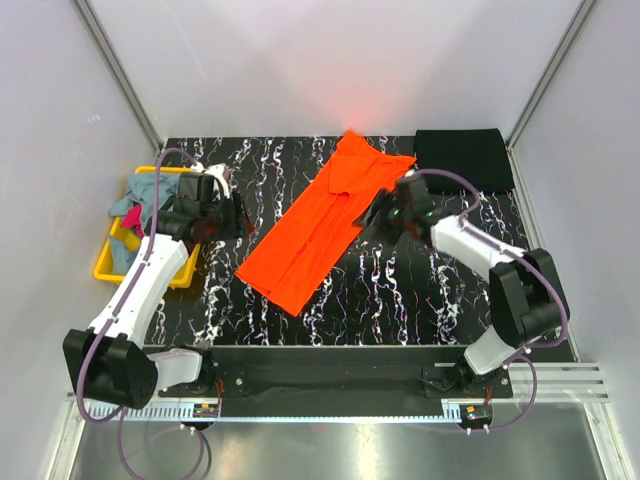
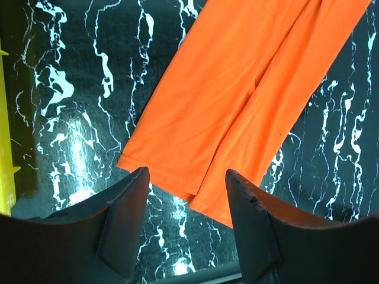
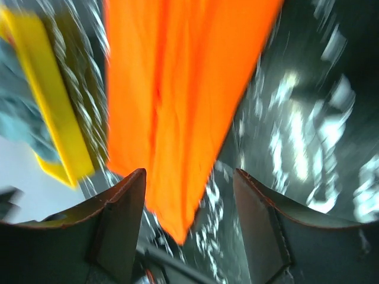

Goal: Fold and stack the t-shirts
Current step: Fold the tshirt

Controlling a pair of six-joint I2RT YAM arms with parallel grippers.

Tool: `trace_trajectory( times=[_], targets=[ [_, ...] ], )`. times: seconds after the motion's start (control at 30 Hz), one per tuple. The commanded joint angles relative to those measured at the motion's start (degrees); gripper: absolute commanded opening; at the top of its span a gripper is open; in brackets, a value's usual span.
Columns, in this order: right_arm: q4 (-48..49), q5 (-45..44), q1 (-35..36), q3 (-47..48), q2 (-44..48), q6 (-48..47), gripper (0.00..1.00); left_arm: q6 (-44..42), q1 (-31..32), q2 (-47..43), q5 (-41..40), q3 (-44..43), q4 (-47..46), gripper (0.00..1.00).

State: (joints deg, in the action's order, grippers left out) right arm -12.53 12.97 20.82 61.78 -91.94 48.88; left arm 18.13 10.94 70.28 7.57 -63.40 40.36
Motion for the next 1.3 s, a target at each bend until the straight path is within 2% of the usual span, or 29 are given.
trace_trajectory(
  times=[0.0,0.2,0.43,0.6,0.8,0.93,1.03,1.07,1.1,1.13,1.2,1.27],
  targets=[
    [3.7,-2.1,6.1,-6.4,2.9,9.5,0.67,-0.6,-0.4,-3.7,0.2,0.7,-4.3,0.59],
    [6.9,-4.7,19.2,-12.6,4.0,16.6,0.61,-0.5,-0.4,-4.4,-0.3,0.8,-4.2,0.59],
    [14.8,-7.3,29.0,-16.0,0.5,22.7,0.56,-0.4,-0.6,-4.2,-0.4,1.0,-4.2,0.59],
    [17.0,-5.9,32.1,-12.8,-4.9,24.2,0.54,-0.4,-0.5,-4.2,-0.3,1.1,-4.2,0.59],
    [17.3,-9.5,36.9,-10.3,-8.9,26.0,0.47,-0.3,-0.7,-3.7,-0.2,1.1,-4.2,0.59],
    [18.1,-8.6,37.9,-7.8,-13.0,26.1,0.44,-0.3,-1.0,-3.9,0.2,1.1,-4.2,0.59],
    [18.0,-9.0,38.1,-7.8,-13.4,25.9,0.34,-0.3,-1.2,-3.6,0.9,1.2,-4.3,0.59],
    [17.8,-9.3,38.0,-8.6,-12.2,25.7,0.27,-0.3,-1.2,-3.5,1.6,1.2,-4.3,0.59],
    [16.7,-9.7,38.0,-9.0,-11.4,25.4,0.15,-0.5,-1.2,-3.2,2.2,1.2,-4.2,0.59],
    [15.4,-10.0,37.9,-9.4,-10.4,24.9,0.09,-0.6,-1.1,-3.1,2.9,1.3,-4.3,0.59],
    [8.5,-12.0,37.9,-10.1,-6.3,22.2,0.01,-1.1,-0.8,-2.9,5.4,1.7,-4.3,0.6],
    [4.6,-12.5,38.0,-11.0,-1.6,19.6,0.0,-0.6,-0.3,-2.7,7.3,2.2,-4.1,0.6]
  ],
)
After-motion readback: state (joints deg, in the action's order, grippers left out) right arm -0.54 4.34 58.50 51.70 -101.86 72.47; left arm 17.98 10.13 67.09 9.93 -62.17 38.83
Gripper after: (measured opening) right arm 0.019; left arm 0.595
